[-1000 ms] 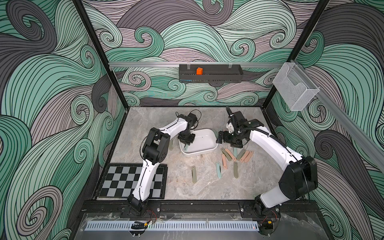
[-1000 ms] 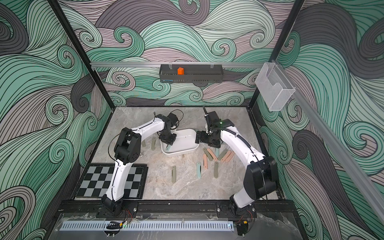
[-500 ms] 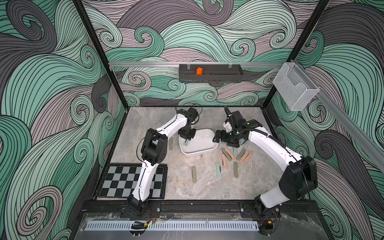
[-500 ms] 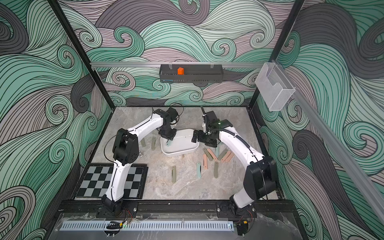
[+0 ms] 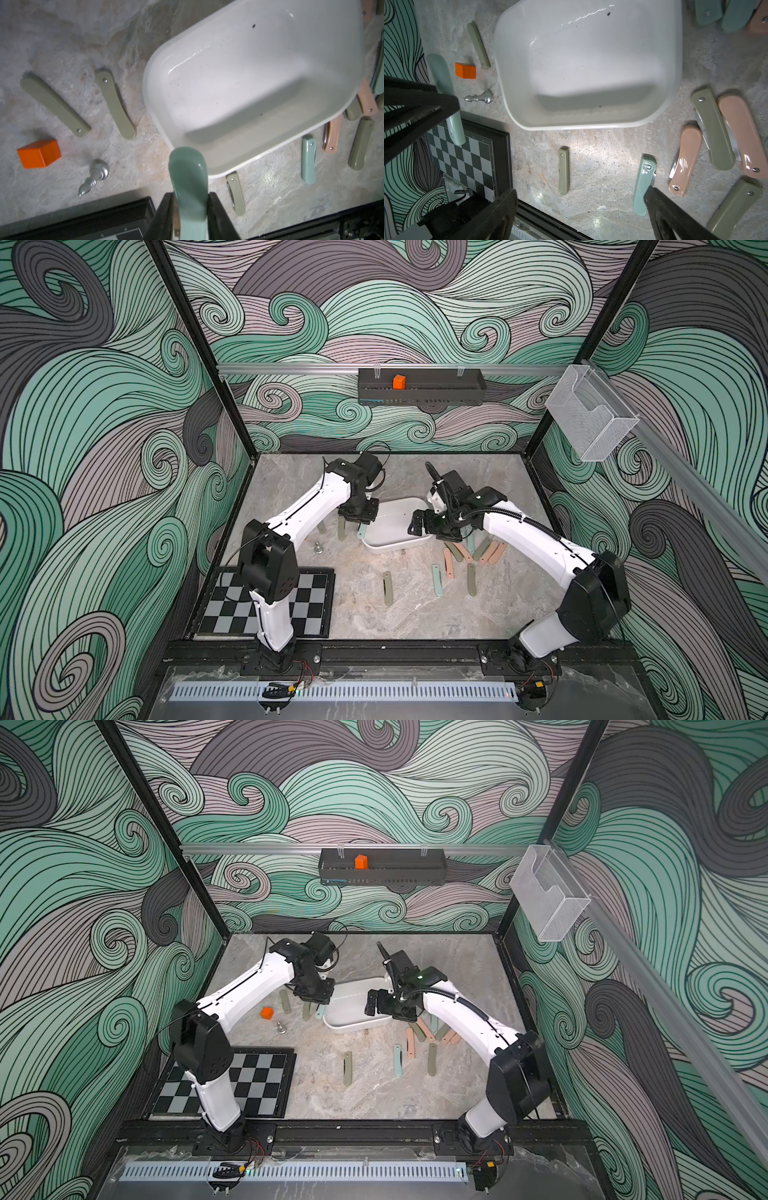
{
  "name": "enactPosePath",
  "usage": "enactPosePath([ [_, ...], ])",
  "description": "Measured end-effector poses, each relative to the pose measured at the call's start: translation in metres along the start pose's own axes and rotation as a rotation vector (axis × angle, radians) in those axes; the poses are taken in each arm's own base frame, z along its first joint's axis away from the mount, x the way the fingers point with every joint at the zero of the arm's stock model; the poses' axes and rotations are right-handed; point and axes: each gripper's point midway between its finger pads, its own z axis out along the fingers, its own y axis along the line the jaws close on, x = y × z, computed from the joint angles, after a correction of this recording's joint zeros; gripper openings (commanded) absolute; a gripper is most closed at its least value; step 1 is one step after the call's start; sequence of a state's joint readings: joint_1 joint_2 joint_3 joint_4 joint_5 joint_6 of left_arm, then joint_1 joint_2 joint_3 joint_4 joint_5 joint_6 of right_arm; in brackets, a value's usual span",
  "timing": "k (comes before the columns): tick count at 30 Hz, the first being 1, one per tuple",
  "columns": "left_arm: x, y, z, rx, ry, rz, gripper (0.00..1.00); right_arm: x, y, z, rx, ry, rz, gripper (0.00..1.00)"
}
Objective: Take the fruit knife out of the storage box
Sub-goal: Place the fruit knife at the center of the board.
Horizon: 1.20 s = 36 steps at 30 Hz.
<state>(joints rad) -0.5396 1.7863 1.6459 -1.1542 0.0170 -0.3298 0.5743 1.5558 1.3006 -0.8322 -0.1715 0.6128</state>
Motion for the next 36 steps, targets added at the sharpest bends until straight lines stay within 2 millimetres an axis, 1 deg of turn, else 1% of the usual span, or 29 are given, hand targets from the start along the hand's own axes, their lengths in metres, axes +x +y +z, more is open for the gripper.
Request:
enactPosePath([
  [2,0.015,0.006,-0.003,-0.004,0.004,-0.038,0.29,0.005,0.003,0.003,0.002,0.006,-0.006,0.98],
  [4,0.031,0.011,-0.001,-0.008,0.018,-0.075,0.29,0.010,0.005,0.007,0.004,0.013,-0.006,0.98],
  [7,0.056,0.018,0.009,-0.007,0.044,-0.133,0.30,0.018,0.007,0.010,0.007,0.018,-0.009,0.98],
  [9,0.073,0.021,0.019,-0.008,0.072,-0.170,0.30,0.024,0.007,0.011,0.011,0.018,-0.010,0.98],
  [11,0.083,0.023,0.028,-0.009,0.095,-0.197,0.29,0.027,0.007,0.010,0.012,0.014,-0.013,0.98],
  [13,0.090,0.024,0.037,-0.006,0.110,-0.219,0.28,0.030,0.007,0.007,0.011,0.006,-0.016,0.98],
  [15,0.092,0.024,0.041,-0.005,0.115,-0.231,0.28,0.031,0.007,0.003,0.007,-0.005,-0.019,0.98],
  [19,0.086,0.022,0.040,0.007,0.089,-0.240,0.30,0.031,0.007,-0.005,0.006,-0.031,-0.025,0.98],
  [21,0.084,0.022,0.035,0.011,0.074,-0.237,0.34,0.031,0.005,-0.007,0.017,-0.037,-0.039,0.98],
  [22,0.082,0.022,0.031,0.009,0.064,-0.233,0.37,0.030,0.003,-0.008,0.028,-0.040,-0.047,0.98],
  [23,0.078,0.022,0.024,0.008,0.047,-0.225,0.44,0.029,0.003,-0.010,0.036,-0.042,-0.060,0.98],
  [25,0.067,0.024,0.007,-0.001,-0.009,-0.194,0.62,0.024,0.003,-0.017,0.055,-0.060,-0.094,0.98],
  [26,0.060,0.026,-0.005,-0.011,-0.047,-0.178,0.72,0.019,0.004,-0.023,0.063,-0.081,-0.120,0.98],
  [28,0.045,0.031,-0.033,-0.028,-0.150,-0.144,0.95,0.007,0.008,-0.036,0.075,-0.138,-0.167,0.98],
  [29,0.040,0.035,-0.048,-0.041,-0.208,-0.134,0.99,0.000,0.008,-0.046,0.086,-0.181,-0.193,0.98],
  [30,0.035,0.041,-0.065,-0.058,-0.272,-0.121,0.99,-0.007,0.006,-0.057,0.104,-0.226,-0.213,0.98],
  [32,0.032,0.058,-0.092,-0.101,-0.383,-0.115,0.99,-0.021,-0.007,-0.079,0.155,-0.319,-0.230,0.98],
  [34,0.030,0.077,-0.115,-0.161,-0.504,-0.111,0.99,-0.036,-0.027,-0.101,0.212,-0.420,-0.224,0.98],
  [36,0.034,0.098,-0.129,-0.249,-0.617,-0.095,0.99,-0.051,-0.057,-0.123,0.279,-0.553,-0.207,0.98],
])
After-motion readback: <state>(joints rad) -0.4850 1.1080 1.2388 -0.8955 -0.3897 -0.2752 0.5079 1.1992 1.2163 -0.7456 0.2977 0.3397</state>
